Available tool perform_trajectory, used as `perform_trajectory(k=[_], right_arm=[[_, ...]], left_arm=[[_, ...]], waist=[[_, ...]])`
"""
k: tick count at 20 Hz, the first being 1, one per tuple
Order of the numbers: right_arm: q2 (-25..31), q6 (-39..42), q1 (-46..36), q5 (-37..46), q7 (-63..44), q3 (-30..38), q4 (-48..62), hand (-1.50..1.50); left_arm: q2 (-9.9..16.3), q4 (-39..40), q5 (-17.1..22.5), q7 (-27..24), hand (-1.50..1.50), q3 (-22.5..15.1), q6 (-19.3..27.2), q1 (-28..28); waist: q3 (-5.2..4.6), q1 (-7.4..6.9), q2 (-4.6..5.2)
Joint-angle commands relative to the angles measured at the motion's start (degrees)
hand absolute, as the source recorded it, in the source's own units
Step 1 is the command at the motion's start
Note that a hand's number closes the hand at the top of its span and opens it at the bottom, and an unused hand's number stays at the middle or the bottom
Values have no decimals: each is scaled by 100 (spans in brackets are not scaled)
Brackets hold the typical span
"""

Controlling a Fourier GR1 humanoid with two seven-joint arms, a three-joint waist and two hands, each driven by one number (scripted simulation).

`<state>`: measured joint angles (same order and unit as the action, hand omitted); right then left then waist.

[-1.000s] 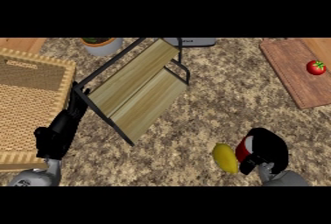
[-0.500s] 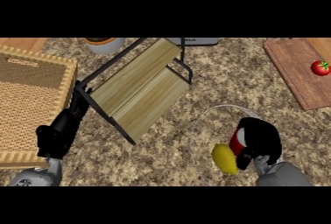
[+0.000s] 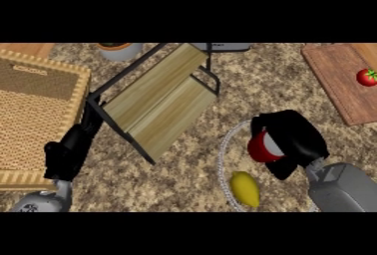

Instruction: Pick the can from the placemat and place it in the tiered shelf

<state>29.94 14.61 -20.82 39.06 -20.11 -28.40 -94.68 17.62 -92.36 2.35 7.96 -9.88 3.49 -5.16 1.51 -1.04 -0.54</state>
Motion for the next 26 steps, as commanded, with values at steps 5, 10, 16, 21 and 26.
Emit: perform_trajectory(k=[5, 10, 16, 21, 26], right_arm=[[14, -162, -696, -886, 764, 1134, -468, 150], [-204, -127, -1126, -1702, 695, 1910, -538, 150], [-528, 21, -2304, -1685, -165, 1969, -80, 150], [-991, -298, -3146, -1153, -533, 1712, 670, 150], [-1261, -569, -4278, -994, 179, 2041, 2682, 150]], left_arm=[[-7, 729, -32, -148, 0, 5, -133, 542], [-262, 860, -125, -203, 0, -109, -17, 521], [-91, 599, 82, 1, 0, -24, -334, 564], [-240, 765, -83, -108, 0, -85, -253, 391], [-311, 1238, -171, -412, 0, -35, -321, 252]], waist=[[-156, 109, 76], [-161, 145, 90], [-170, -88, 92], [-172, -120, 119], [-161, -141, 140]])
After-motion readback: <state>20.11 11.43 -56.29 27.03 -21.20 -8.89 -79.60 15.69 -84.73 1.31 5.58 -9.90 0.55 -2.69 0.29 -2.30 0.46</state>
